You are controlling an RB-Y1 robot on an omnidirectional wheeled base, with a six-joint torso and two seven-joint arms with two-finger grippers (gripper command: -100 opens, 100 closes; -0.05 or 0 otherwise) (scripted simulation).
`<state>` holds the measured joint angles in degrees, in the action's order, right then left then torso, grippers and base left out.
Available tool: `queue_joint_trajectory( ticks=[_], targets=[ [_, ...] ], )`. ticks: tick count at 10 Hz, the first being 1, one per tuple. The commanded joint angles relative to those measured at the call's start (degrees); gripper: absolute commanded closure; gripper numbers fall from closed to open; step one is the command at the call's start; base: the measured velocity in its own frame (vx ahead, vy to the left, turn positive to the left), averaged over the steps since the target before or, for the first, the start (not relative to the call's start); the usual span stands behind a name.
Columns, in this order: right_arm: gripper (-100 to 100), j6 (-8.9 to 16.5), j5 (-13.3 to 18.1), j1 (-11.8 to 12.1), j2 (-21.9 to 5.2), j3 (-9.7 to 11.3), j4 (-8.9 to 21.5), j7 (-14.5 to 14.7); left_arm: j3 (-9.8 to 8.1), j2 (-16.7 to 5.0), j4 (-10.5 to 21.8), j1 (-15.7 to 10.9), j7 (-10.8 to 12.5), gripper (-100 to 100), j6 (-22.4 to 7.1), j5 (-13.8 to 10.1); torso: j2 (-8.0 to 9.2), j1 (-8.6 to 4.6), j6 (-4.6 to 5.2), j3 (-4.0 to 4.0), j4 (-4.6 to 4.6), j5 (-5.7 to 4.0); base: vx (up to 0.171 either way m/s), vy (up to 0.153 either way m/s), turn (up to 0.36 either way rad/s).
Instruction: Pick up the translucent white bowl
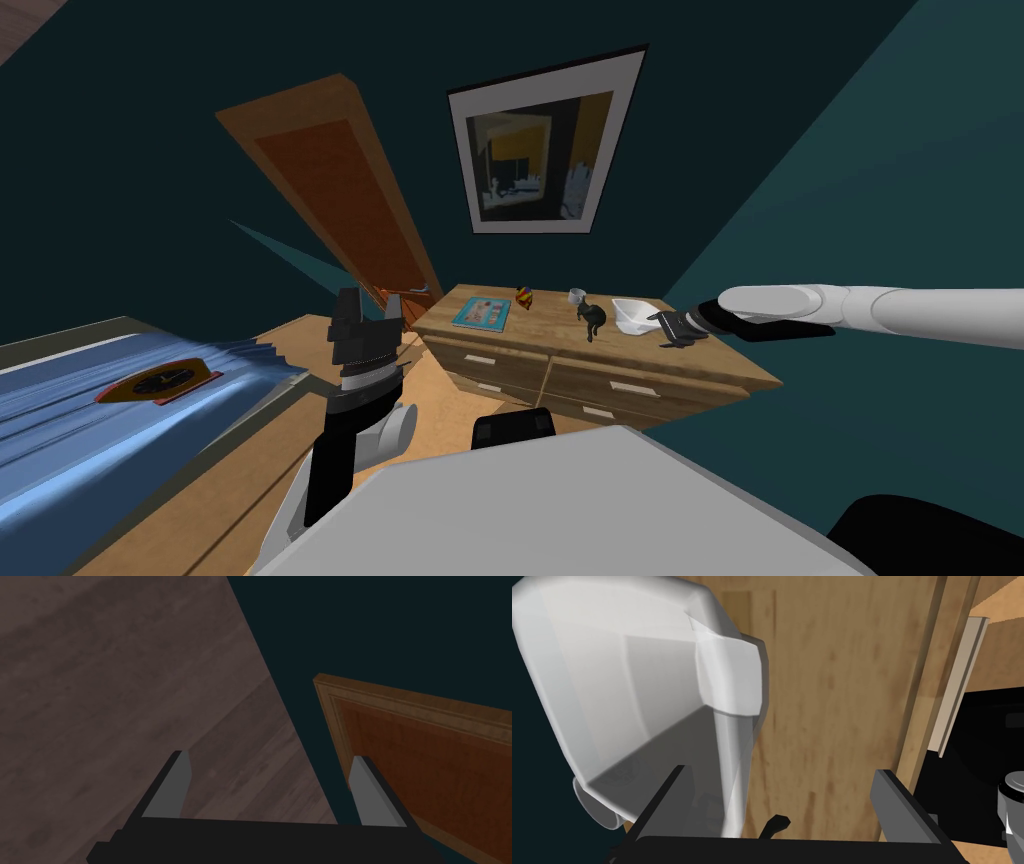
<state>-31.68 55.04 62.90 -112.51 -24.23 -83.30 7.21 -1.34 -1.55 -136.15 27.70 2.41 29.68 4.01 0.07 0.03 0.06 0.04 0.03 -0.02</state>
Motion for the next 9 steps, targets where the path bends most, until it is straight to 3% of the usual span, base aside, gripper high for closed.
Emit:
queue_joint_trajectory(
  ticks=[1,3,9],
  targets=[
    [-100,0.0,0.0,0.0,0.0,0.0,0.0,0.0,0.0,0.0,0.0,0.0,0.0,0,0.0,0.0,0.0,0.0,0.0,0.0,0.0,0.0,-0.004,-0.007,0.019],
    [-100,1.96,0.0,0.52,-0.99,0.06,-2.84,1.71,0.0,0.0,0.0,0.02,0.0,0,0.0,0.0,-0.12,0.18,0.07,-0.06,-0.01,0.02,0.065,0.079,-0.255],
    [-100,2.62,0.0,0.7,-1.33,0.08,-3.79,2.28,0.0,0.0,0.0,0.0,0.0,0,0.0,0.0,0.08,0.1,0.01,-0.04,-0.16,-0.24,0.017,0.021,-0.061]
  ],
)
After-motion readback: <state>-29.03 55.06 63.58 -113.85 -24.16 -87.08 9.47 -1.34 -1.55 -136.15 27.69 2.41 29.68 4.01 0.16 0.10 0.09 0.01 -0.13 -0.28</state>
